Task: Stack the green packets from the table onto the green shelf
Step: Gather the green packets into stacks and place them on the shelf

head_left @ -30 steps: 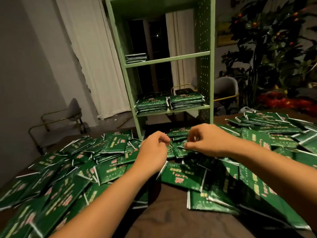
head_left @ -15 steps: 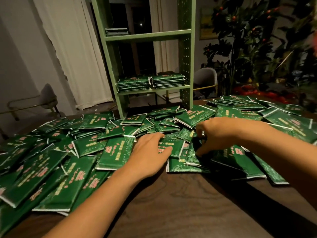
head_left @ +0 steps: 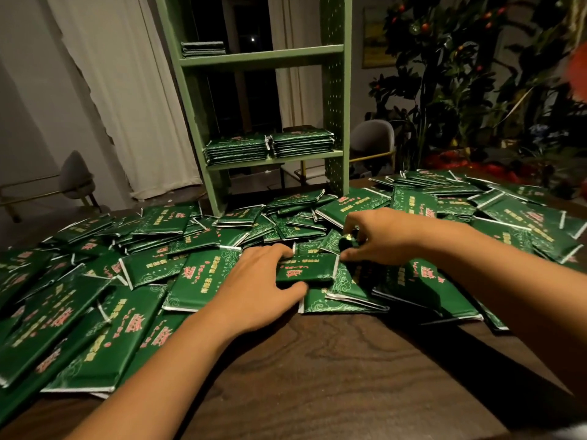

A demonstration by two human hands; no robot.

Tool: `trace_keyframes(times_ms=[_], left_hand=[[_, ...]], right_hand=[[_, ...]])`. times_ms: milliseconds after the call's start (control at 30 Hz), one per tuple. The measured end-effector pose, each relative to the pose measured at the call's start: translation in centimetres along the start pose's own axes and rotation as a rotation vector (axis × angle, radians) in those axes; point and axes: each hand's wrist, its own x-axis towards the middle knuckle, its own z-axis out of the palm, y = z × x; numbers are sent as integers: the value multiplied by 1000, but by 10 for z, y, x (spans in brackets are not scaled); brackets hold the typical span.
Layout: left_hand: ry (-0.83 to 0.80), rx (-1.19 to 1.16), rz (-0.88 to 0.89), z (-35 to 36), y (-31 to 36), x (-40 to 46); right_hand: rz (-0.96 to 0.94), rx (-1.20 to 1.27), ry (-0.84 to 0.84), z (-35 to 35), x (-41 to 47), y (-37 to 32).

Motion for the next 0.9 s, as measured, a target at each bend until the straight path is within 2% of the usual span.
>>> trace_keyframes(times_ms=[100,167,333,400,533,667,900], left_hand=[[20,31,13,2,-2,2],[32,13,23,2,0,3],[63,-104,150,7,14,3],[59,-84,217,12,19,3],[0,-88,250,20,22,5],[-31,-164,223,20,19,5],[-31,-360,159,19,18,11]], right_hand=[[-58,62,32,-13,-1,14],[-94,0,1,-22,-6,23],[-79,-143,-284,-34,-24,31],[-64,-154,-326,-31,-27,30],[-67,50,-286,-21,-21,32],[-57,302,-169,-13,-12,36],[-64,416,-78,-7,-12,39]])
